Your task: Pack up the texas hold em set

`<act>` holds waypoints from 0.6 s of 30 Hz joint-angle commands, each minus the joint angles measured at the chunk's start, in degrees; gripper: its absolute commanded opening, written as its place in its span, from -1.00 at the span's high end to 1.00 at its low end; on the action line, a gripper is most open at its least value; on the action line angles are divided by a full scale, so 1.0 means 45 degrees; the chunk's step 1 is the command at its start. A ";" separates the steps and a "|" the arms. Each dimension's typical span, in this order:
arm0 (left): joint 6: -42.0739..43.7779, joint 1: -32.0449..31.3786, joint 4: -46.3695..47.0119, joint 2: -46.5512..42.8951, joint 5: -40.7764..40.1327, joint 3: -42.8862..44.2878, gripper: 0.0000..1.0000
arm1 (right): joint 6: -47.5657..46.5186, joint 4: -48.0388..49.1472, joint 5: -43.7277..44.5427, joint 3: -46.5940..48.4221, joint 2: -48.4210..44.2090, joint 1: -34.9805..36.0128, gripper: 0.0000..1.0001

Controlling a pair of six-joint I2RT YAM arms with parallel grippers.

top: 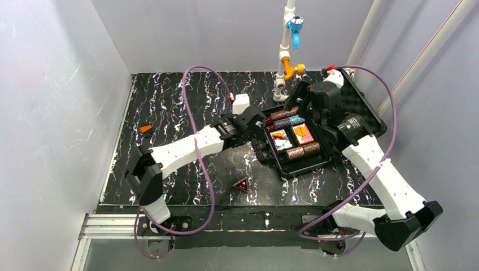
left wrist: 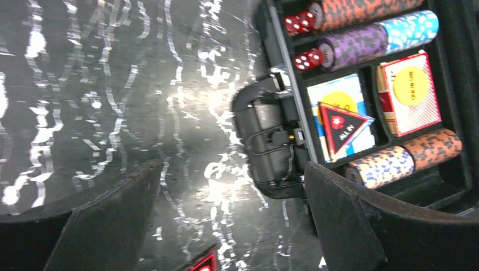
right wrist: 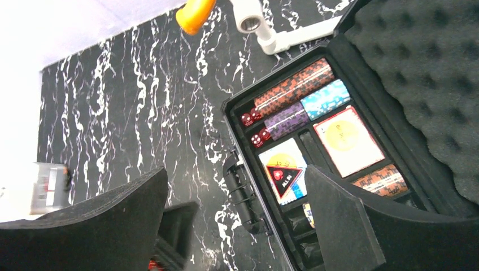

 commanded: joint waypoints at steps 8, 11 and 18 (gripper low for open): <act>0.2305 0.1902 -0.0701 -0.4981 -0.1543 -0.3349 -0.97 | -0.0959 0.1556 -0.3063 -0.1039 -0.0335 0.0173 -0.96; 0.3002 0.2797 -0.0689 -0.5974 -0.1130 -0.4016 -0.97 | -0.0989 0.1086 -0.3261 -0.0987 0.0105 0.0391 -0.96; 0.4918 0.5663 -0.0369 -0.7669 0.0127 -0.4832 -0.97 | -0.0055 -0.0267 -0.2256 -0.1169 0.0818 0.1587 -0.96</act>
